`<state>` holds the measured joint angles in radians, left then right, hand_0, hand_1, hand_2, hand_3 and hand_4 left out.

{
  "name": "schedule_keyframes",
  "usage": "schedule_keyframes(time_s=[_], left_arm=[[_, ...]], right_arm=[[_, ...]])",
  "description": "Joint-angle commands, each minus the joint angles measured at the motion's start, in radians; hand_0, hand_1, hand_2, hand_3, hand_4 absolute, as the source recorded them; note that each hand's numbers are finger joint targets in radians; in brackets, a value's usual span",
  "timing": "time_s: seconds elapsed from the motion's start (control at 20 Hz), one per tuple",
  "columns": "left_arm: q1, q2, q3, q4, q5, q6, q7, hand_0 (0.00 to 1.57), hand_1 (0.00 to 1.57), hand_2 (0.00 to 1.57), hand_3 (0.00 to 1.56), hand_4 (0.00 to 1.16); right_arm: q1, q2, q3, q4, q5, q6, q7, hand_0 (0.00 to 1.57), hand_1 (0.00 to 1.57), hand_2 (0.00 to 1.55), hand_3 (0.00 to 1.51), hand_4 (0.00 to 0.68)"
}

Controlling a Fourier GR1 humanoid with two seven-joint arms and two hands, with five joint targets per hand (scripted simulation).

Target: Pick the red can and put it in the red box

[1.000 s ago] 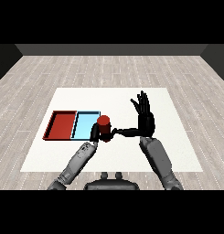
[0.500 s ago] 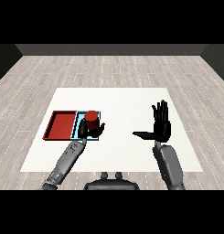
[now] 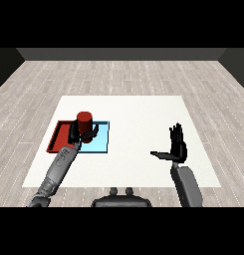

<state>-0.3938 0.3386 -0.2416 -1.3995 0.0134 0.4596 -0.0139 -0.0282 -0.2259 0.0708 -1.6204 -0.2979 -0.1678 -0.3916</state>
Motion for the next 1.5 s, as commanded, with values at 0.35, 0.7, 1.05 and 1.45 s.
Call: schedule_keyframes(time_s=[0.35,0.7,1.05,1.45], left_arm=[[-0.162,0.116,0.172,0.519,-0.045,-0.077,-0.027,1.57,1.57,1.55,1.46,1.10],[-0.223,0.123,0.268,0.920,-0.054,-0.077,-0.186,1.57,1.57,1.57,1.49,1.06],[-0.286,0.149,0.243,1.188,-0.139,-0.046,-0.114,0.33,0.33,0.45,0.33,0.72],[-0.348,0.143,0.286,1.302,-0.117,-0.135,-0.117,0.71,0.71,0.70,0.00,0.51]], right_arm=[[-0.040,0.019,-0.013,0.152,0.034,0.027,-0.051,0.00,0.00,0.00,0.00,0.000],[-0.030,0.019,-0.031,0.171,0.035,0.058,-0.111,0.00,0.00,0.00,0.00,0.000],[-0.040,0.029,-0.006,0.099,0.094,-0.004,-0.096,0.00,0.00,0.00,0.00,0.000],[-0.053,0.031,-0.042,0.164,0.053,0.062,-0.165,0.00,0.00,0.00,0.00,0.000]])
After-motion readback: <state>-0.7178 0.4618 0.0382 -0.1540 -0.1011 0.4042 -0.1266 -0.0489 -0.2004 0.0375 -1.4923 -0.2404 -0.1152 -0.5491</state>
